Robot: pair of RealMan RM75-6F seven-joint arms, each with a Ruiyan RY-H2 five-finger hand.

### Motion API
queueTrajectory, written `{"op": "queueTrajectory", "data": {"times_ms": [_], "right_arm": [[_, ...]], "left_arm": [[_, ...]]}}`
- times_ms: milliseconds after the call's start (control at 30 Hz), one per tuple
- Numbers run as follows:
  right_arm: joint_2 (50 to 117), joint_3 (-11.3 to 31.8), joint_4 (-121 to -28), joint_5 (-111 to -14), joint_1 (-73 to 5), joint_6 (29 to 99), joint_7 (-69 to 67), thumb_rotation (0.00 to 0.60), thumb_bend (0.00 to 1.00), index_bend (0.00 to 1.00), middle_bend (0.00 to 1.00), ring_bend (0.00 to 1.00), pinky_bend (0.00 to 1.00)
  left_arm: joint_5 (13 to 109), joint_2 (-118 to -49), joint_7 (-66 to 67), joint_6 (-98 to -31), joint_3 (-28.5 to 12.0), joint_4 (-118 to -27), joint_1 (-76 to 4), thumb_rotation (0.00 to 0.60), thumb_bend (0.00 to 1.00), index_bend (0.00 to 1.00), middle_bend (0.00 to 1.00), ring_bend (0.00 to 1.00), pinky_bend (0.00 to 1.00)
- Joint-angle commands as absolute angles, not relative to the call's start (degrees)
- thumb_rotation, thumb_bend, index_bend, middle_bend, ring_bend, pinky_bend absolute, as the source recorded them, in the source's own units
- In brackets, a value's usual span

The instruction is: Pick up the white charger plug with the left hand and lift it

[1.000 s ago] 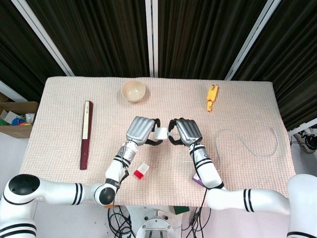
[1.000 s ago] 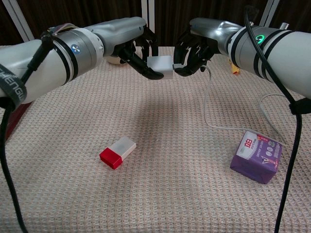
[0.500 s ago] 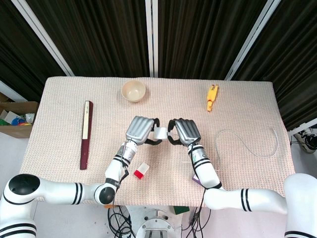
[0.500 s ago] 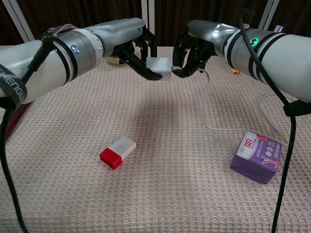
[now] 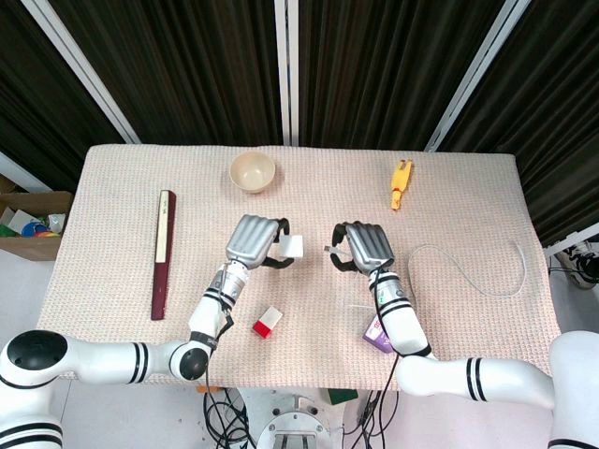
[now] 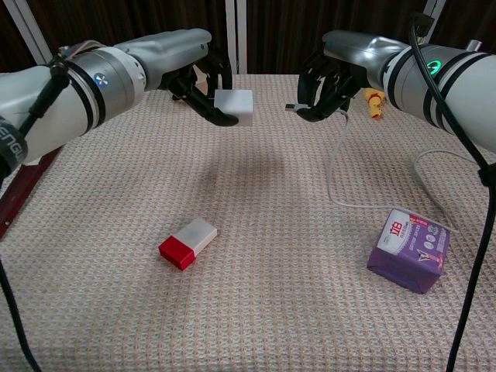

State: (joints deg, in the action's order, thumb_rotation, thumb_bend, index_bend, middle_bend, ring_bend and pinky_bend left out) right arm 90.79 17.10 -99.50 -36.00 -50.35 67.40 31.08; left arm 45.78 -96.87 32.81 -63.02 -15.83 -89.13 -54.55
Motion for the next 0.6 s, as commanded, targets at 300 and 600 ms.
{"op": "queueTrajectory", "data": {"times_ms": [300, 600], "right_arm": [[91.5, 17.2, -93.5, -34.4, -50.3, 62.7, 28.5, 0.6, 0.48, 0.67, 0.45, 0.37, 0.51], [94.2, 18.5, -83.8, -32.3, -53.1, 52.2, 24.8, 0.6, 0.37, 0.24, 0.25, 0.18, 0.33]], "left_arm": [[46.9, -99.7, 27.8, -54.7, -12.4, -74.4, -53.7, 0.555, 0.21, 0.59, 0.49, 0.55, 0.82], [50.5, -99.8, 29.4, -55.1, -10.2, -71.0, -53.0, 0.6, 0.15, 0.33, 0.26, 0.2, 0.35]]}}
